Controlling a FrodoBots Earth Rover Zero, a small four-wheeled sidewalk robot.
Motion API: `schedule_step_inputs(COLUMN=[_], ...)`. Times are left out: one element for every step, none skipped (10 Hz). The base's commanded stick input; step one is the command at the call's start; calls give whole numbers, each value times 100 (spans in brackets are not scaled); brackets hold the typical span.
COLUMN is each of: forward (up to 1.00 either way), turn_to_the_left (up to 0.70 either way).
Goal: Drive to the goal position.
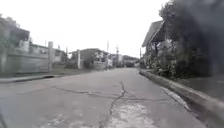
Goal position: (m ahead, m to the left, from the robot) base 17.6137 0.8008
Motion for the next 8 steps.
schedule_step_inputs(forward=[70, 70, 70, 70, 70, 70, 70, 70], turn_to_the_left=[-35, -35, -35, -17, 0, 0, 0, 0])
